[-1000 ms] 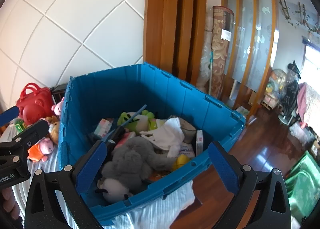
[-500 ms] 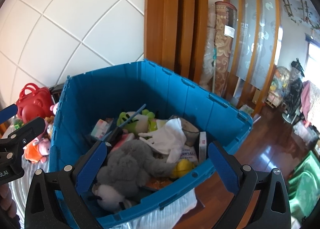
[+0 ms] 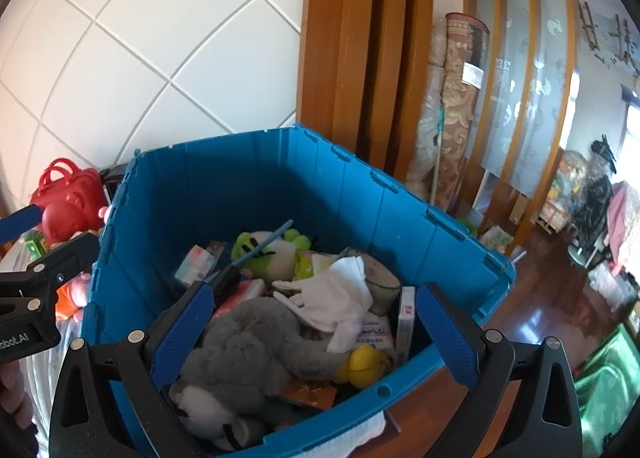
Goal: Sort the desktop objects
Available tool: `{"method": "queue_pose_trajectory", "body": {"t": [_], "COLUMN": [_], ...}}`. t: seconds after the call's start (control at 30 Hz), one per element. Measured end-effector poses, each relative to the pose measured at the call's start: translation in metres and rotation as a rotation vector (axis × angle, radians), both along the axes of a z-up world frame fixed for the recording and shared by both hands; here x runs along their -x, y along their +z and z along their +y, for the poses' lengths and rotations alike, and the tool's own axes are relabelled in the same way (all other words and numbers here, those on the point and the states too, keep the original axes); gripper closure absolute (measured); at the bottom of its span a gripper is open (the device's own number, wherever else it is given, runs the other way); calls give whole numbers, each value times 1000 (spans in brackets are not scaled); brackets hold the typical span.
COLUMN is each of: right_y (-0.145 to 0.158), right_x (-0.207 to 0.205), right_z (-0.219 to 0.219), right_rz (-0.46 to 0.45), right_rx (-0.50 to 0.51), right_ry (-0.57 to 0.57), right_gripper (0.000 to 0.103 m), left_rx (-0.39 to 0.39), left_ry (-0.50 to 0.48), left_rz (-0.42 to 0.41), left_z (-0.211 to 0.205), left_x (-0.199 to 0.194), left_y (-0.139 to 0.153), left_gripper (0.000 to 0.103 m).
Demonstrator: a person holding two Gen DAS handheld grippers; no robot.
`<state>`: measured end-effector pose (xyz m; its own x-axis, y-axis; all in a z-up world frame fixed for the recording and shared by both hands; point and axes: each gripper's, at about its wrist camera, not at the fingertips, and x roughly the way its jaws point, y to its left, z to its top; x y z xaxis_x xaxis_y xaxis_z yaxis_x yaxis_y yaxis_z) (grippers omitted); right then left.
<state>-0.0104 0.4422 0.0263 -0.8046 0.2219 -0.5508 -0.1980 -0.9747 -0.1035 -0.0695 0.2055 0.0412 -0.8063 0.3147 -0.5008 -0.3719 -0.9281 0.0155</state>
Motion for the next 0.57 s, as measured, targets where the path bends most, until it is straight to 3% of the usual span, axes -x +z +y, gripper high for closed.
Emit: {"method": "queue_pose_trajectory", "body": {"t": [0.57], "right_y": [-11], "right_x": [20], "right_z": [-3], "right_rz": [-30], "right_rx": [18], "right_ry": [38], "right_gripper": [0], "left_rx": [38], "left_ry": [20], "left_rz": [-6], "left_z": [-4], "left_x": [6], "left_y": [-10], "left_gripper": [1]}}
